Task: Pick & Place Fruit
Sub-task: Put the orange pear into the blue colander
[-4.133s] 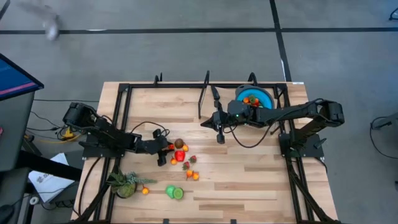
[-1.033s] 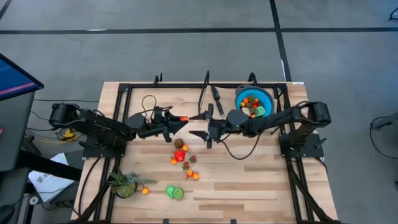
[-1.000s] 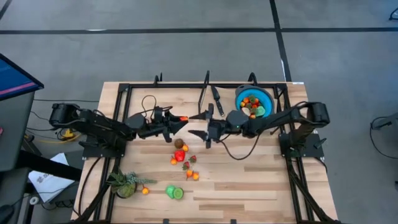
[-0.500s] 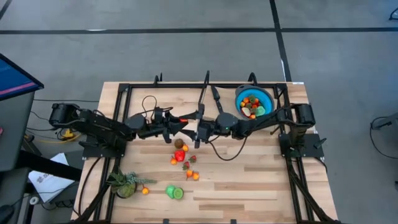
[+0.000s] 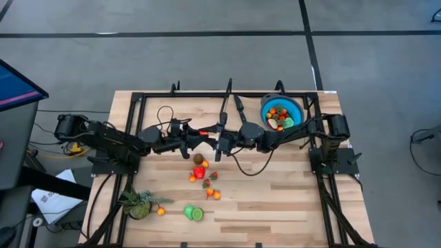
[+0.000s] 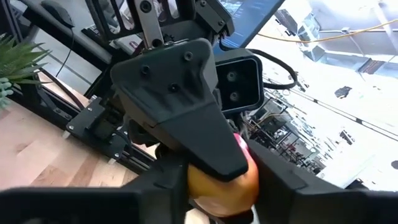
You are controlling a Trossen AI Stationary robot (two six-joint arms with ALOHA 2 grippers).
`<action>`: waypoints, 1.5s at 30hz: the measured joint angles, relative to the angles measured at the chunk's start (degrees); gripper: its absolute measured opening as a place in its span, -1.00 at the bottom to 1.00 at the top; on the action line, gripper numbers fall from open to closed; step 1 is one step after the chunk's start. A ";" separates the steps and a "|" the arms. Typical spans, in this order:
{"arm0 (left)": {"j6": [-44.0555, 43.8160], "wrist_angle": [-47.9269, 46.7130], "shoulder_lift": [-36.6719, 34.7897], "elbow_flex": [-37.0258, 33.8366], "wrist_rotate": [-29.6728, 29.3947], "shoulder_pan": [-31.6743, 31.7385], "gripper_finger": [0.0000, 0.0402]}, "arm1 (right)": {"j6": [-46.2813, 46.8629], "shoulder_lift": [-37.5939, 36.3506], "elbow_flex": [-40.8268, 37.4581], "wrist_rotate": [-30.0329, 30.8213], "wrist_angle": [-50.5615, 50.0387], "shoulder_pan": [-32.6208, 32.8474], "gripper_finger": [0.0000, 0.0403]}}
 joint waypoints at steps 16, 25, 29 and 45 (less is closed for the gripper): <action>0.11 -0.14 -0.01 -0.01 0.00 0.01 -0.33 | 1.08 -0.06 0.00 0.42 -0.29 0.04 -0.57; 2.15 -0.31 0.00 -0.02 0.15 0.46 -0.22 | 1.50 -0.12 0.00 0.64 -0.66 0.04 -0.60; 4.38 -0.28 0.00 -0.04 -0.04 0.50 -0.07 | 1.50 -0.14 0.00 0.55 -0.64 0.06 -0.61; 24.49 -8.45 -16.40 -0.07 1.14 3.28 0.25 | 3.57 -7.20 0.07 10.83 -15.20 0.24 -0.62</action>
